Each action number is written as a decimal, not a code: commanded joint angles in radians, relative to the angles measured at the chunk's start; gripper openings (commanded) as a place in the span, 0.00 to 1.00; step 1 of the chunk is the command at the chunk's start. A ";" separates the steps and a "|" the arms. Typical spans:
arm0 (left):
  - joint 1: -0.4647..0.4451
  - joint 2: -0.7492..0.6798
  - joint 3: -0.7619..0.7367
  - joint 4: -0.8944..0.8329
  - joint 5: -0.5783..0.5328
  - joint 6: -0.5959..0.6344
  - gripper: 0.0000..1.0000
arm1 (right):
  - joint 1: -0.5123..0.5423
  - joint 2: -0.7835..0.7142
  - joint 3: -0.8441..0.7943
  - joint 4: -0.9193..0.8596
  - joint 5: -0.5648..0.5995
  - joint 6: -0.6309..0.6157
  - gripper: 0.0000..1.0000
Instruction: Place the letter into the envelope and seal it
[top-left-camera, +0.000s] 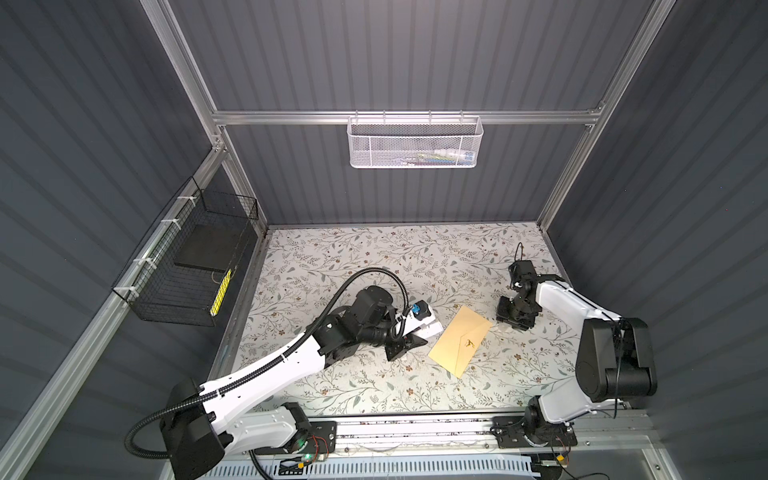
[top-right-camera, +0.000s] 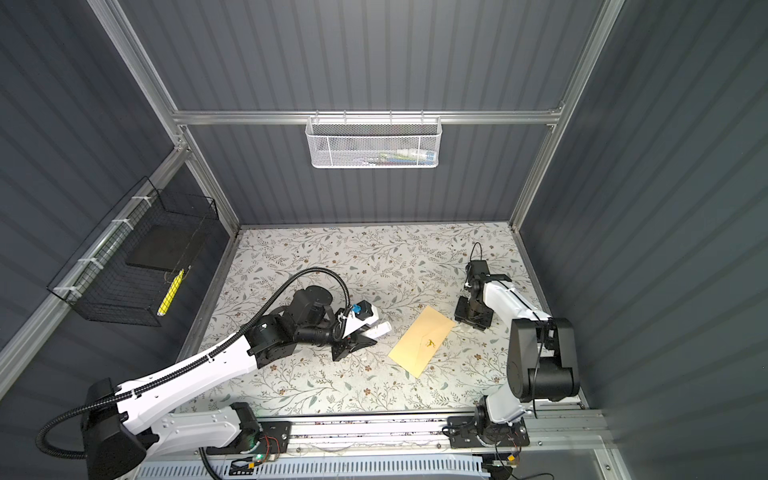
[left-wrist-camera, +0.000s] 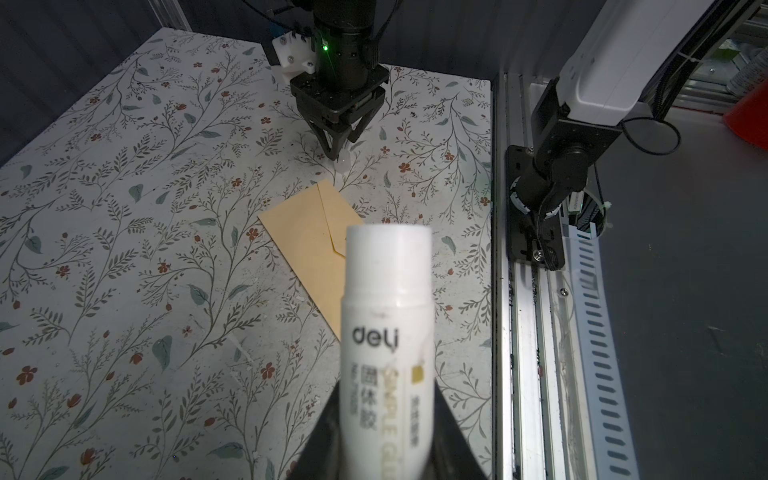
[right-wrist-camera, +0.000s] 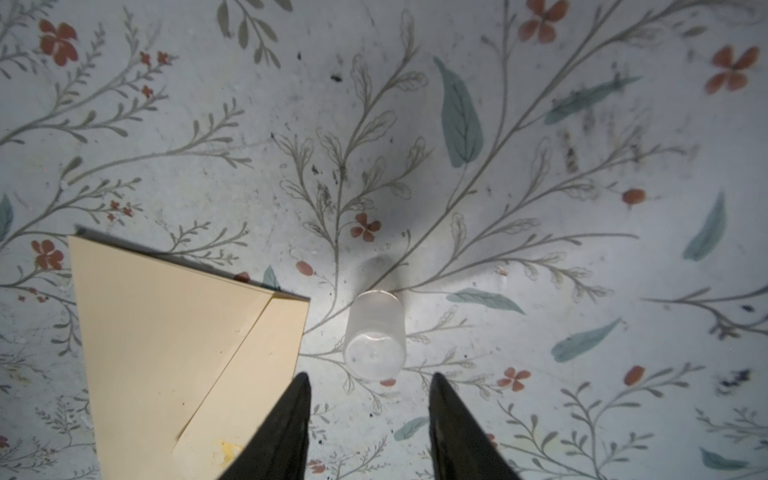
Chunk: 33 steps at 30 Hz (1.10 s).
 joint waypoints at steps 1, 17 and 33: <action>-0.004 -0.005 -0.006 -0.008 0.007 0.002 0.04 | -0.008 0.024 -0.015 0.012 -0.018 -0.013 0.46; -0.003 0.001 0.000 -0.008 0.001 -0.001 0.05 | -0.016 0.061 -0.018 0.027 -0.003 -0.021 0.39; -0.003 0.009 0.000 -0.001 0.002 -0.006 0.05 | -0.017 0.037 -0.012 0.009 -0.015 -0.028 0.30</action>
